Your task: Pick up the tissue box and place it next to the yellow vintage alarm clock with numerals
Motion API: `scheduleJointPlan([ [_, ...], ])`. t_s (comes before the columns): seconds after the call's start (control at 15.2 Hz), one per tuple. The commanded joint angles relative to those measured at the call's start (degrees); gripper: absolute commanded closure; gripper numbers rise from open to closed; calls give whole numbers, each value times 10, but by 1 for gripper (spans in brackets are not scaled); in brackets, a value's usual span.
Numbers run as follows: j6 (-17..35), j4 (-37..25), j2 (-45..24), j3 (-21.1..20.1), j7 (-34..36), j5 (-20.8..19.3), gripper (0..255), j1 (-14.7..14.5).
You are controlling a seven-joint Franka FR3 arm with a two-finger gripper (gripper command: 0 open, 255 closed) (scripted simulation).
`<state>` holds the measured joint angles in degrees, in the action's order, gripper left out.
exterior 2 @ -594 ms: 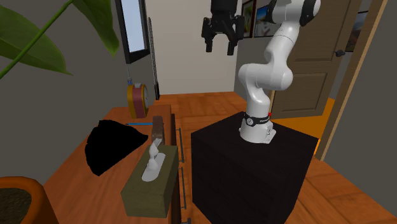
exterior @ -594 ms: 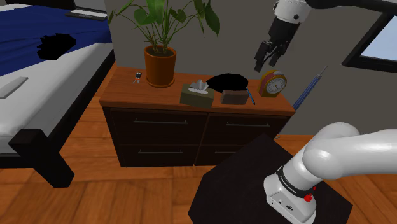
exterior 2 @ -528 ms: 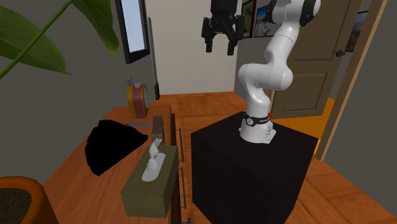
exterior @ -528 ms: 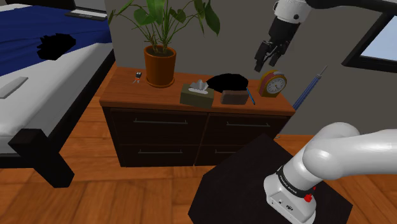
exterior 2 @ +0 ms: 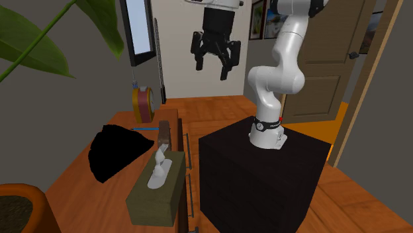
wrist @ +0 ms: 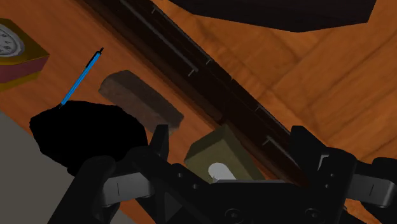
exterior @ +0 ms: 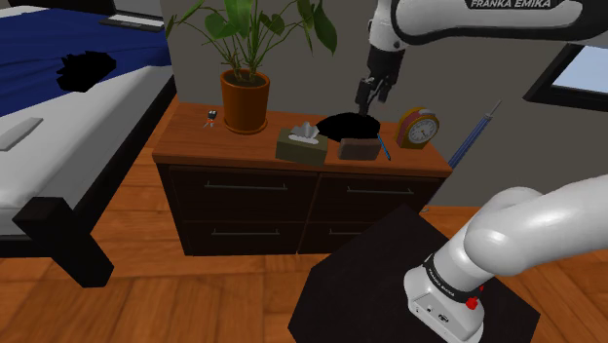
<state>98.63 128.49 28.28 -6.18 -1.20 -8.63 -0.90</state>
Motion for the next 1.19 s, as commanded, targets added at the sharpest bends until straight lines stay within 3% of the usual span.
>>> scheduleJointPlan([
  [0.0, 20, -16, -45, -13, -3, -24, 0, -1],
  [0.66, 80, -118, -273, -64, 8, -176, 0, -9],
  [1.06, 83, -200, -410, -74, 19, -281, 0, -32],
  [1.12, 89, -196, -411, -72, 20, -283, 0, -30],
])
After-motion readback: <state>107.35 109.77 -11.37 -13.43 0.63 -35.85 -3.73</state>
